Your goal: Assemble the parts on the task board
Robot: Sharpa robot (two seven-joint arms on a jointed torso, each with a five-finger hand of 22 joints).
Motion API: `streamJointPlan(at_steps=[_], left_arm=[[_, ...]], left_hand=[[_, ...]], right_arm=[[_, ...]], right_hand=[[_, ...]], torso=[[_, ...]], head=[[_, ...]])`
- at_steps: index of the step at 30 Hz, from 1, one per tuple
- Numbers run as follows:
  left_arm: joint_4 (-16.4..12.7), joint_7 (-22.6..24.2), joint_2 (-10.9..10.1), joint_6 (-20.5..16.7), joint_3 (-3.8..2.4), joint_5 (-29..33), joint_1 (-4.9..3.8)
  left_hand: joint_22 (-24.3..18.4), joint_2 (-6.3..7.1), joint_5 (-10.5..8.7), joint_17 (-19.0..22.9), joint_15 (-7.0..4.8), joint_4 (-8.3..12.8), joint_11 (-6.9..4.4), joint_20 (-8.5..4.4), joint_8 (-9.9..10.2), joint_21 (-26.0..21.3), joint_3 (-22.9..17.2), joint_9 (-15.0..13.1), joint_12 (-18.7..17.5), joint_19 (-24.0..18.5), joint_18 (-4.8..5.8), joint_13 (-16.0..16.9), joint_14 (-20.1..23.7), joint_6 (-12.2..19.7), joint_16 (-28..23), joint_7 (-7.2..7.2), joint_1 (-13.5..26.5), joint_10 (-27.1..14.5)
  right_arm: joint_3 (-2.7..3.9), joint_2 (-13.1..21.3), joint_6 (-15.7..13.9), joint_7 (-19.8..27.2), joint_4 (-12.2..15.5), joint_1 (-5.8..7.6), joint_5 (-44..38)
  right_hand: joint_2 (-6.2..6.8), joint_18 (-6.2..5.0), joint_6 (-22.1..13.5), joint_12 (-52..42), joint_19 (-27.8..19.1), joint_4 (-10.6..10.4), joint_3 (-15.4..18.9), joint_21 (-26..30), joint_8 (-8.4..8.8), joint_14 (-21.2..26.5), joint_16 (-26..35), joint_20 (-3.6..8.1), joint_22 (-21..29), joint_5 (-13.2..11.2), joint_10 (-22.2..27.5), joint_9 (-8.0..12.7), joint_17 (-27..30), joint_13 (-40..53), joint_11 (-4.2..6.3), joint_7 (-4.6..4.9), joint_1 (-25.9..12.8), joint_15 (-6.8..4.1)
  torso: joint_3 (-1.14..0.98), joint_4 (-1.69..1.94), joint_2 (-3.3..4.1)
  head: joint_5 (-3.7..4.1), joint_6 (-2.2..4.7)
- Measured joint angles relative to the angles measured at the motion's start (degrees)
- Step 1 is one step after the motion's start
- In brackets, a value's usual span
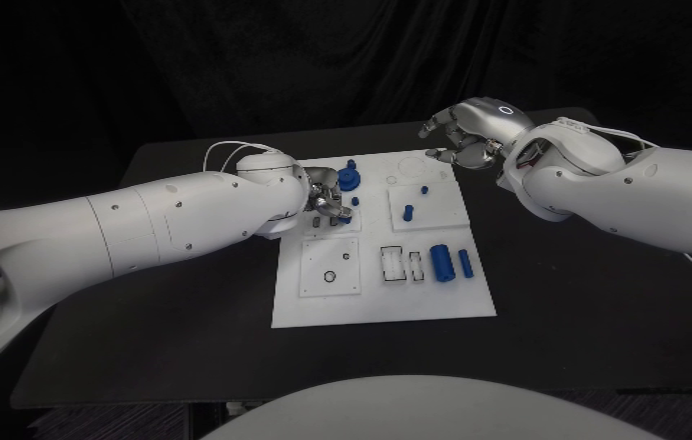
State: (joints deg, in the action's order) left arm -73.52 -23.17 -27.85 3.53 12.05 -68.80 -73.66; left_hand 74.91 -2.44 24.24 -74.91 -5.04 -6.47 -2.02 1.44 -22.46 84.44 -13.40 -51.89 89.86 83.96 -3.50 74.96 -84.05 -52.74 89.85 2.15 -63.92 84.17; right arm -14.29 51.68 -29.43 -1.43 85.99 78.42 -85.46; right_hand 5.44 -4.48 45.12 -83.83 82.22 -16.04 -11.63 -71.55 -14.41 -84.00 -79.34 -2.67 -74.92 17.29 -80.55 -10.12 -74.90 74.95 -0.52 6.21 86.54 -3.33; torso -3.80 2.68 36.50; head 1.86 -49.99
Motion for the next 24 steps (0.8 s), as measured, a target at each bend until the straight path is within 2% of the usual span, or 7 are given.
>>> streamJointPlan(at_steps=[2,6,8,24], left_arm=[[-0.08,-0.01,-0.17,-0.06,0.00,0.00,0.02],[-0.23,-0.04,-0.44,-0.20,0.01,-0.01,0.11],[-0.29,-0.07,-0.63,-0.30,0.02,-0.02,0.15],[-0.85,0.79,-1.37,-1.66,0.10,-0.01,0.40]], left_hand=[[0.00,0.29,0.00,0.00,0.00,0.16,0.00,0.00,0.01,0.00,-0.80,-0.34,0.00,0.00,0.00,0.00,0.00,0.00,0.00,0.00,0.35,0.00],[0.00,0.05,-0.01,0.00,0.00,0.24,0.00,0.00,0.28,0.00,-1.20,-0.52,0.00,0.00,0.00,0.00,0.00,0.00,0.00,0.01,0.71,0.00],[0.00,0.66,0.00,0.00,0.00,0.45,0.00,0.00,0.66,0.00,-2.40,-0.89,0.00,0.00,0.00,0.00,0.00,0.00,0.00,0.01,1.32,0.00],[0.00,1.40,0.82,0.00,0.01,1.57,0.00,0.01,1.17,-0.21,-5.53,-2.21,0.00,0.00,0.00,-0.01,0.00,-0.47,0.00,-0.22,2.49,-0.01]], right_arm=[[0.00,0.03,0.05,-0.04,0.00,0.00,0.00],[0.00,0.06,0.15,-0.13,0.00,-0.02,0.00],[0.00,0.08,0.20,-0.18,0.00,-0.05,0.00],[0.00,0.12,0.61,-0.47,0.00,-0.13,0.01]], right_hand=[[0.00,0.00,0.00,0.00,0.00,0.00,0.00,0.00,0.00,0.00,0.00,0.00,0.00,0.00,0.00,0.00,0.00,0.00,0.00,0.00,0.00,0.00],[0.00,0.00,0.00,0.00,0.00,0.16,-0.15,0.35,0.00,0.00,0.00,0.00,0.00,0.00,0.00,0.00,0.00,0.00,0.00,0.00,0.00,0.00],[0.00,0.00,0.00,0.00,0.00,0.16,-0.15,0.35,0.00,0.00,0.00,0.00,0.00,0.00,0.00,0.00,0.00,-0.01,0.00,0.00,0.00,0.00],[0.00,0.00,0.00,0.21,0.00,0.49,-0.48,0.35,0.00,0.00,0.23,0.00,0.01,0.61,0.00,0.18,0.00,-0.02,0.00,0.00,0.00,0.00]], torso=[[0.02,0.01,0.00],[0.03,0.03,-0.01],[0.03,0.06,-0.01],[0.02,0.01,0.00]], head=[[0.00,0.00],[-0.03,0.00],[-0.03,0.00],[-0.47,0.00]])
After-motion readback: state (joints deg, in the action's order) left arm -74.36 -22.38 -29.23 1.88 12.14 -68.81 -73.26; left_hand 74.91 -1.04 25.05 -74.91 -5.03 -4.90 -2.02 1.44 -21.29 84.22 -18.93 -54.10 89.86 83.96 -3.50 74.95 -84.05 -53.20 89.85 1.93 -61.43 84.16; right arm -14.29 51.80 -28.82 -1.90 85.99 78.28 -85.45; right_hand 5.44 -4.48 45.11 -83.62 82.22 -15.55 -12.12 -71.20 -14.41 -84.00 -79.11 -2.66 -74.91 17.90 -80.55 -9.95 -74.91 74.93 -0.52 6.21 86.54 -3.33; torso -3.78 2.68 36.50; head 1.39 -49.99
